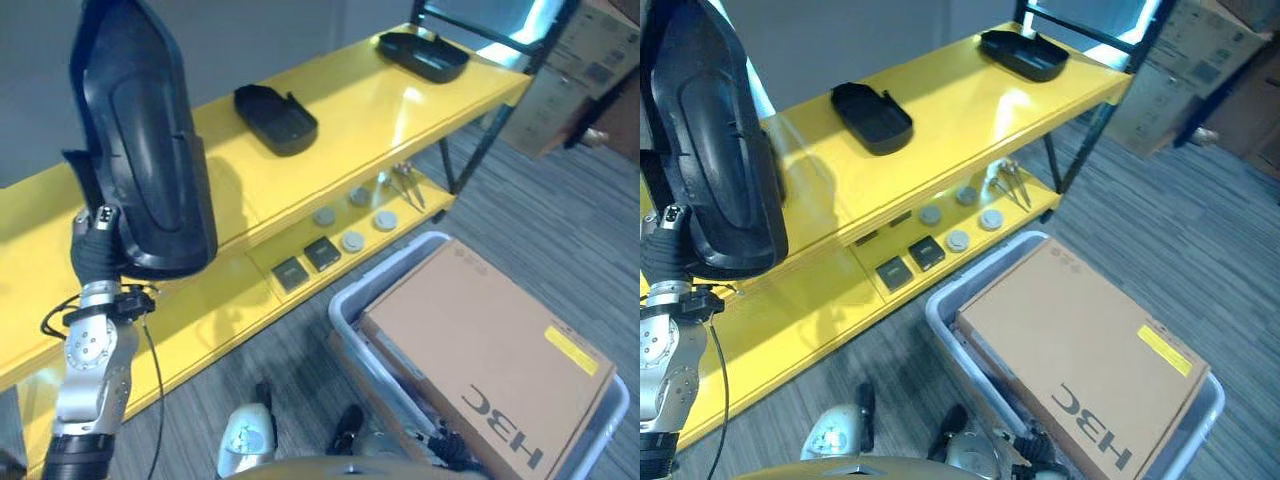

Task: Move parts from the plastic box to the shelf.

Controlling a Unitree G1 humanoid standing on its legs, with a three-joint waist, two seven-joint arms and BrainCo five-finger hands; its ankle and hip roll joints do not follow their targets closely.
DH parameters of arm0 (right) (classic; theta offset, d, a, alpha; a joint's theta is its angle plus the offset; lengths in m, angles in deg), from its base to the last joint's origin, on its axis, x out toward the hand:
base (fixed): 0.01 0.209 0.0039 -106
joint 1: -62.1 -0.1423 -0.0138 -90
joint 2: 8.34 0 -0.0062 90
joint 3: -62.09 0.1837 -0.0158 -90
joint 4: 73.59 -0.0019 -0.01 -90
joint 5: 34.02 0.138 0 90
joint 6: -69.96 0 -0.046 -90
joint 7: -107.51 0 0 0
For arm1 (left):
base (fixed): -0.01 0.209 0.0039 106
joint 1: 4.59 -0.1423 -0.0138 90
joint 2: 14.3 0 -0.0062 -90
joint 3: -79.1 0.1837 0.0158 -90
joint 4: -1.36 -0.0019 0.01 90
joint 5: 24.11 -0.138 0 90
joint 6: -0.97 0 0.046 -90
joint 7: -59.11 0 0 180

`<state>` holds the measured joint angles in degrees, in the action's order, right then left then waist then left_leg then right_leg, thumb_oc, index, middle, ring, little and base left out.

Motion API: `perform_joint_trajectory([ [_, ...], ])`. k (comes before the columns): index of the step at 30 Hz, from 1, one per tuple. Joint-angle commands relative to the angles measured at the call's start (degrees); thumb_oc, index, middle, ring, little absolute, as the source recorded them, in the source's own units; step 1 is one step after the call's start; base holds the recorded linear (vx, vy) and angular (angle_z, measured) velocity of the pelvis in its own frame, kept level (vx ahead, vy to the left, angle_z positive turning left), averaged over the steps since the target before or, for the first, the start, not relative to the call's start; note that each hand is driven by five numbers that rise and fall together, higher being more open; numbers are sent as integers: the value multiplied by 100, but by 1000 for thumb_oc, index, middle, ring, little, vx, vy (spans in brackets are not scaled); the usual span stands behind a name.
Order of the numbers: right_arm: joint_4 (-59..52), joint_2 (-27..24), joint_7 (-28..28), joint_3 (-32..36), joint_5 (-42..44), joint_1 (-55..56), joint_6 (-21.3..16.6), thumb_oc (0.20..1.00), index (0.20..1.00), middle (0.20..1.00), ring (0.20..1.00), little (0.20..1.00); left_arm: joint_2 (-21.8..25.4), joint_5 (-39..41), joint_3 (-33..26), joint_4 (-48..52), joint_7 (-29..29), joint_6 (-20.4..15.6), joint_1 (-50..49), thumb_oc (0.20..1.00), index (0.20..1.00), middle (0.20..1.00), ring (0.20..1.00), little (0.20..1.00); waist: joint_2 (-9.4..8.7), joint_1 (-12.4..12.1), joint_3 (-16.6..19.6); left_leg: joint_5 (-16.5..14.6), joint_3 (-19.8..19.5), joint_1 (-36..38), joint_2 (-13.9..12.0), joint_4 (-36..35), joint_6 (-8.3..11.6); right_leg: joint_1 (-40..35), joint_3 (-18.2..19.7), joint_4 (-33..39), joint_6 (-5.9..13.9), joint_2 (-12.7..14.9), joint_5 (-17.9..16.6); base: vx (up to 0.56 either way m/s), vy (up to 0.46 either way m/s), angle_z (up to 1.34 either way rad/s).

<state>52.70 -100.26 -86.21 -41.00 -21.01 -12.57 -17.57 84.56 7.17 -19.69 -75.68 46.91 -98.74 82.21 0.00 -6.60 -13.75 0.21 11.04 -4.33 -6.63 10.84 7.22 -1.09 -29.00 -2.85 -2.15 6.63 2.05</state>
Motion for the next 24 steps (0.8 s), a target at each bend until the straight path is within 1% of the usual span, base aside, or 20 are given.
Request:
perform_joint_trajectory([
  [1, 43, -80, -48, -90, -149, -377, -196, 1000, 1000, 1000, 1000, 1000, 132, -48, -271, 679, 6, -423, 34, 200, 200, 200, 200, 200, 23, -102, 393, 342, 226, -220, -37, -287, -36, -436, 374, 177, 756, -91, 17, -44, 140, 55],
  [2, 60, -72, -84, -102, -100, -396, -190, 1000, 1000, 1000, 1000, 1000, 129, -42, -248, 681, 40, -422, 44, 200, 200, 200, 200, 200, 39, -103, 401, 363, 293, -189, -38, -355, -32, -445, 339, 188, 774, -82, 2, -17, 209, 81],
  [3, 130, -43, -172, -156, -24, -479, -111, 1000, 1000, 1000, 1000, 1000, 143, 40, -189, 658, 80, -412, 80, 200, 200, 200, 200, 200, 92, -92, 440, 430, 529, -49, -25, -648, -41, -490, 216, 216, 824, -38, -39, 8, 171, 91],
  [5, 164, -27, -161, -184, -75, -527, -23, 1000, 1000, 1000, 1000, 1000, 147, 0, -188, 632, 13, -391, 92, 200, 200, 200, 200, 200, 110, -99, 464, 413, 569, 44, 30, -800, -80, -507, 191, 211, 860, -4, -53, 28, 203, 109],
  [8, 336, 46, -108, -219, -244, -613, 109, 1000, 1000, 1000, 1000, 1000, 158, -39, -264, 627, -123, -229, 4, 200, 200, 200, 200, 200, 140, -184, 521, 356, 401, 260, 273, -1108, -206, -520, 257, 153, 945, 66, -46, 57, 246, 88],
  [13, 519, 69, -50, -147, -283, -615, 244, 1000, 1000, 1000, 1000, 1000, 175, 76, -430, 490, -95, -129, -196, 200, 200, 200, 200, 200, 132, -299, 574, 212, 269, 419, 529, -1245, -396, -490, 322, -102, 1064, 244, 34, 40, 225, 2],
  [15, 640, 72, -26, -82, -202, -651, 288, 1000, 1000, 1000, 1000, 1000, 211, 124, -478, 394, -125, -128, -218, 200, 200, 200, 200, 200, 141, -332, 582, 137, 214, 451, 616, -1220, -523, -410, 379, -448, 1121, 375, 154, 36, 261, 6],
  [17, 696, 72, 37, -25, -166, -662, 301, 1000, 1000, 1000, 1000, 1000, 255, 118, -474, 288, -152, -146, -175, 200, 200, 200, 200, 200, 165, -310, 564, 76, 205, 450, 690, -1172, -654, -290, 480, -873, 1185, 514, 215, 16, 216, 2],
  [19, 736, 87, 65, 15, -183, -651, 271, 1000, 1000, 1000, 1000, 1000, 288, 126, -385, 169, -192, -166, -70, 200, 200, 200, 200, 200, 190, -247, 518, -15, 132, 435, 802, -1110, -811, 9, 701, -1591, 1257, 739, 88, 15, 235, 2],
  [20, 726, 97, 87, 39, -178, -625, 259, 1000, 1000, 1000, 1000, 1000, 306, 97, -308, 109, -239, -197, -17, 200, 200, 200, 200, 200, 211, -172, 462, -80, 46, 451, 878, -1086, -896, 227, 908, -2041, 1284, 801, -21, -47, 235, 12],
  [21, 711, 99, 115, 60, -167, -624, 257, 1000, 1000, 1000, 1000, 1000, 330, 90, -256, 74, -274, -217, 29, 200, 200, 200, 200, 200, 257, -97, 409, -6, 46, 424, 877, -1076, -981, 455, 1071, -2331, 1191, 742, -180, -50, 159, 23],
  [22, 706, 87, 142, 76, -131, -625, 247, 1000, 1000, 1000, 1000, 1000, 355, 100, -163, 36, -292, -226, 106, 200, 200, 200, 200, 200, 251, 26, 360, -26, -86, 448, 940, -1083, -999, 647, 1365, -2377, 1179, 519, -190, -42, 65, 49],
  [23, 711, 55, 199, 79, -99, -626, 219, 1000, 1000, 1000, 1000, 1000, 373, 103, -45, -12, -320, -248, 197, 200, 200, 200, 200, 200, 220, 196, 293, -44, -248, 508, 1014, -1090, -999, 813, 1574, -2227, 1182, 242, -249, 45, -6, 58],
  [24, 719, 34, 243, 90, -80, -621, 189, 1000, 1000, 1000, 1000, 1000, 356, 66, 23, -21, -350, -236, 260, 200, 200, 200, 200, 200, 179, 302, 256, -69, -311, 562, 1067, -1091, -991, 917, 1680, -2036, 1180, 83, -320, 65, -46, 57],
])
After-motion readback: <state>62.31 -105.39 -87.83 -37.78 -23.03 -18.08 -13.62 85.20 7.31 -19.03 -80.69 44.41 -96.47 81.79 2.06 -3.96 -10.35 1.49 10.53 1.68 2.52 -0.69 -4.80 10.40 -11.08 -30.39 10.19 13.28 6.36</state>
